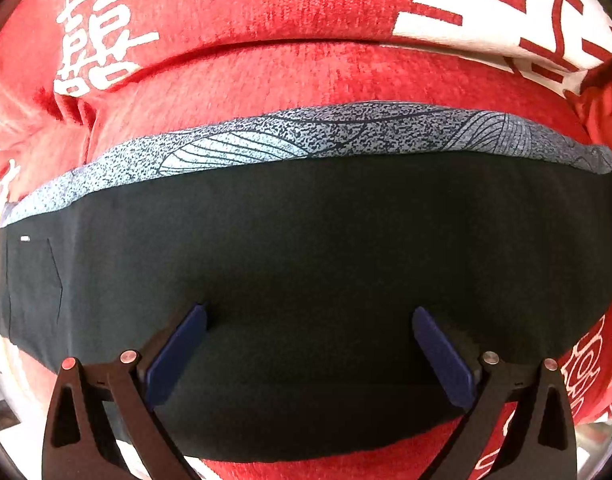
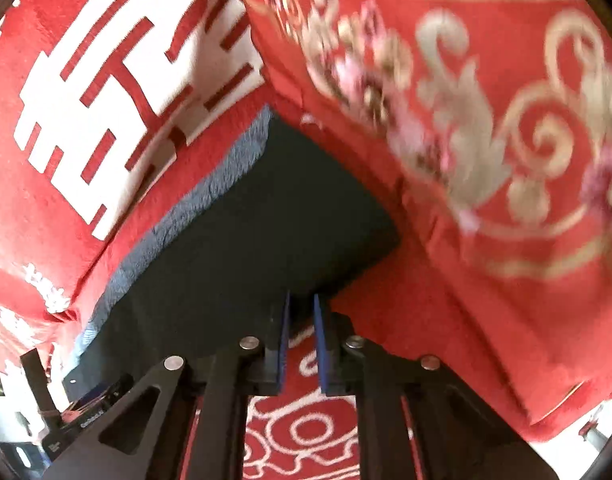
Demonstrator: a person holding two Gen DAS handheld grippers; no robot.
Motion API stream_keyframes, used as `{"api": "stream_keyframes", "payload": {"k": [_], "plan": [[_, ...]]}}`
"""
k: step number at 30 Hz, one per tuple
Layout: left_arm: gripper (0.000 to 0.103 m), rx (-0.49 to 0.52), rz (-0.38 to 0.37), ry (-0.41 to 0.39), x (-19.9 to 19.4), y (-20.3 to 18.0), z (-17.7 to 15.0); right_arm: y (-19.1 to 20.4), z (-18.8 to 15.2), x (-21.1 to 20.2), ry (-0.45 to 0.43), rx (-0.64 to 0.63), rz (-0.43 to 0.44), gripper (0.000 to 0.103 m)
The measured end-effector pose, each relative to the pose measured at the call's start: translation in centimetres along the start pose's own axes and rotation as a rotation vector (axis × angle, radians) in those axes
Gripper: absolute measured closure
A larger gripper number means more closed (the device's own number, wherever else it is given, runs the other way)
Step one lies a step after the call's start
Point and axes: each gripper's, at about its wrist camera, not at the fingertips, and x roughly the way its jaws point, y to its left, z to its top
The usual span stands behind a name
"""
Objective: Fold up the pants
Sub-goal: 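Grasp the trouser leg end with the right gripper and lift it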
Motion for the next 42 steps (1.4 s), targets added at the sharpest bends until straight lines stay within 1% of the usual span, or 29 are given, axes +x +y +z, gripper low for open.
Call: {"api": "stream_keyframes", "payload": {"k": [3, 6, 7, 9, 11, 12, 14, 17, 19, 23, 25, 28, 33, 37, 40, 42], "plan": [[0.000, -0.006, 0.006, 0.000, -0.2, -0.3, -0.1, -0.8, -0.4, 1.0, 0.040, -0.006, -0.027, 0.090], [0.000, -0.008, 0.007, 0.001, -0.2, -0.5, -0.2, -1.4, -0.9, 1.0, 0.065, 0.042, 0.027, 0.089], [0.000, -0.009, 0.007, 0.000, -0.2, -0.5, -0.2, -1.5, -1.2, 0.8, 0.073, 0.048, 0.042, 0.087], [0.000, -0.011, 0.008, -0.002, -0.3, -0.4, -0.2, -1.6, -2.0, 0.6, 0.092, 0.049, 0.067, 0.077], [0.000, -0.016, 0.009, -0.007, 0.2, -0.6, 0.2, -1.2, -2.9, 0.6, 0.127, 0.039, 0.121, 0.057], [0.000, -0.018, 0.009, -0.010, 0.1, -0.5, 0.0, -0.8, -3.2, 0.7, 0.140, 0.031, 0.142, 0.053], [0.000, -0.019, 0.007, -0.015, 0.2, -0.2, 0.0, -0.2, -4.2, 0.8, 0.163, 0.005, 0.182, 0.053], [0.000, -0.021, 0.004, -0.017, 0.1, 0.1, -0.2, 0.4, -5.3, 1.4, 0.189, -0.007, 0.203, 0.053], [0.000, -0.017, -0.001, -0.020, 0.1, 0.2, -0.3, 0.5, -5.6, 1.6, 0.187, 0.003, 0.201, 0.052], [0.000, -0.011, -0.004, -0.016, 0.1, 0.3, -0.2, 0.6, -5.5, 1.9, 0.187, 0.026, 0.245, 0.052], [0.000, -0.009, -0.005, -0.015, 0.1, 0.3, -0.2, 0.6, -5.5, 2.2, 0.188, 0.022, 0.250, 0.052], [0.000, 0.003, -0.007, -0.025, 0.1, 0.2, 0.0, 0.7, -5.3, 2.2, 0.178, 0.026, 0.260, 0.052], [0.000, 0.004, -0.008, -0.016, 0.0, 0.2, 0.1, 0.4, -5.5, 2.0, 0.164, 0.044, 0.281, 0.052], [0.000, 0.005, -0.009, -0.010, 0.1, 0.2, 0.3, -0.2, -5.6, 1.9, 0.153, 0.083, 0.342, 0.051], [0.000, 0.003, -0.008, -0.010, 0.1, 0.2, 0.3, -1.0, -5.3, 1.5, 0.106, 0.105, 0.334, 0.051], [0.000, 0.003, -0.007, -0.011, 0.1, 0.2, 0.3, -1.7, -5.0, 1.3, 0.078, 0.140, 0.347, 0.051]]}}
